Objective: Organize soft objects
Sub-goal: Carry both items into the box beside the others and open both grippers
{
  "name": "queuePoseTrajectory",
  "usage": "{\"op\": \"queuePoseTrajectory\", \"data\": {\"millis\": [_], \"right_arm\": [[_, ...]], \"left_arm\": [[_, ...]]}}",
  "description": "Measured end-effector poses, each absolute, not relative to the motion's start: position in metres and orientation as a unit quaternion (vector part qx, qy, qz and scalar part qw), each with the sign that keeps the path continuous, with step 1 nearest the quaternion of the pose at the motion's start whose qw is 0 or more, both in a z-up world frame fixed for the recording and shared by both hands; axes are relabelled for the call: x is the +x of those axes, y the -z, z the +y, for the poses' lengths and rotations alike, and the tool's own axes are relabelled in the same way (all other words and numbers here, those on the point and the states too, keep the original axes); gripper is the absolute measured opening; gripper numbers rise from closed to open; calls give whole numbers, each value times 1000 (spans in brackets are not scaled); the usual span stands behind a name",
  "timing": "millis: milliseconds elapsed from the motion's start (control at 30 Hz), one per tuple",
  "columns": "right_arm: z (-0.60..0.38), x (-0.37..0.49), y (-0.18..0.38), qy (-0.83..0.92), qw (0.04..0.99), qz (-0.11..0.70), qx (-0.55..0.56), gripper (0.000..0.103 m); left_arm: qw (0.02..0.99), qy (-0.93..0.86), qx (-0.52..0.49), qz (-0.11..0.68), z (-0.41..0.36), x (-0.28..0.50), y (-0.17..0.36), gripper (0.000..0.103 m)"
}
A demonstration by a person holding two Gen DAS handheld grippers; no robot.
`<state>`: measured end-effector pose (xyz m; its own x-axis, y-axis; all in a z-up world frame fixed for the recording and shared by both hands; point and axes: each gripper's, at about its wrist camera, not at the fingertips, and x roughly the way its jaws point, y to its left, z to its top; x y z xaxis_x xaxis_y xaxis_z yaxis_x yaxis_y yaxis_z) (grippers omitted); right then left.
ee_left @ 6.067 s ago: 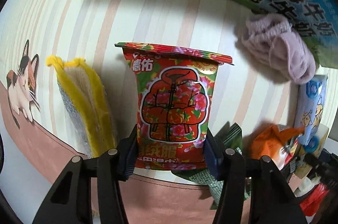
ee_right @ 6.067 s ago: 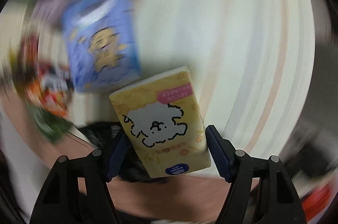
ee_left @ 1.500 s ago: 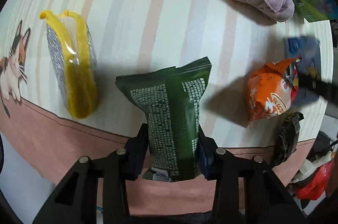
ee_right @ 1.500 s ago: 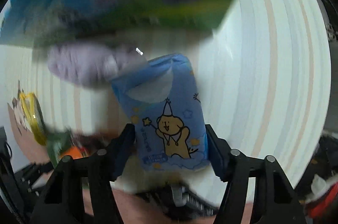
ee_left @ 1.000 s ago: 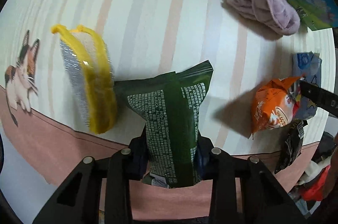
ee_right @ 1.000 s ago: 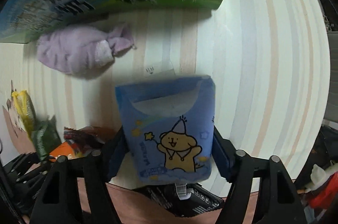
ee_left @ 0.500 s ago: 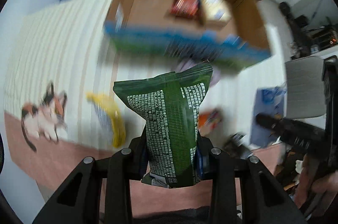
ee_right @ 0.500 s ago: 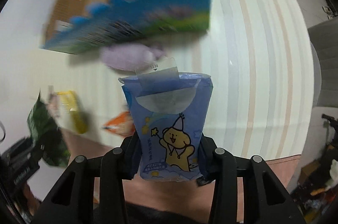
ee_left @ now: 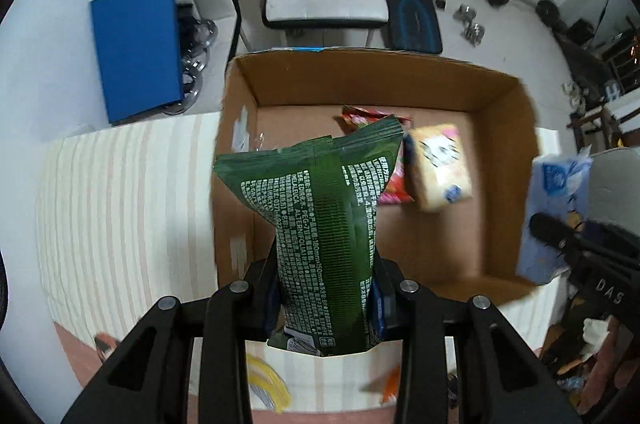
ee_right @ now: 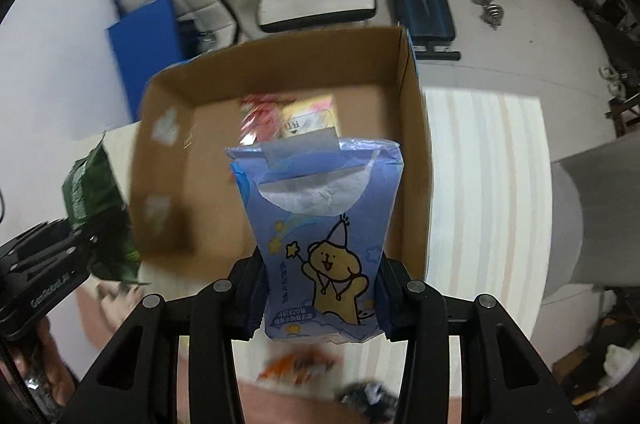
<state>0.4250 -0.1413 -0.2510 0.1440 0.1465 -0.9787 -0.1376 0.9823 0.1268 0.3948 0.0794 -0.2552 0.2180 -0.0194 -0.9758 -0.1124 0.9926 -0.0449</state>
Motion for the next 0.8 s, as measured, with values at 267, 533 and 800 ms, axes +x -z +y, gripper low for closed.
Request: {"op": "queuePoseTrajectory", "data": {"millis": [267,533,800], "right_arm": [[-109,503,309,-28,737,673,-62,46],[-102,527,340,13,721,685,-102,48],[-96,536,349,15,715,688,-121,71]], "left_arm": [[728,-39,-46,683,91,478,321,32],[698,-45,-20,715,82,505,359,33],[708,-40,-39,704,85,508,341,64]]}}
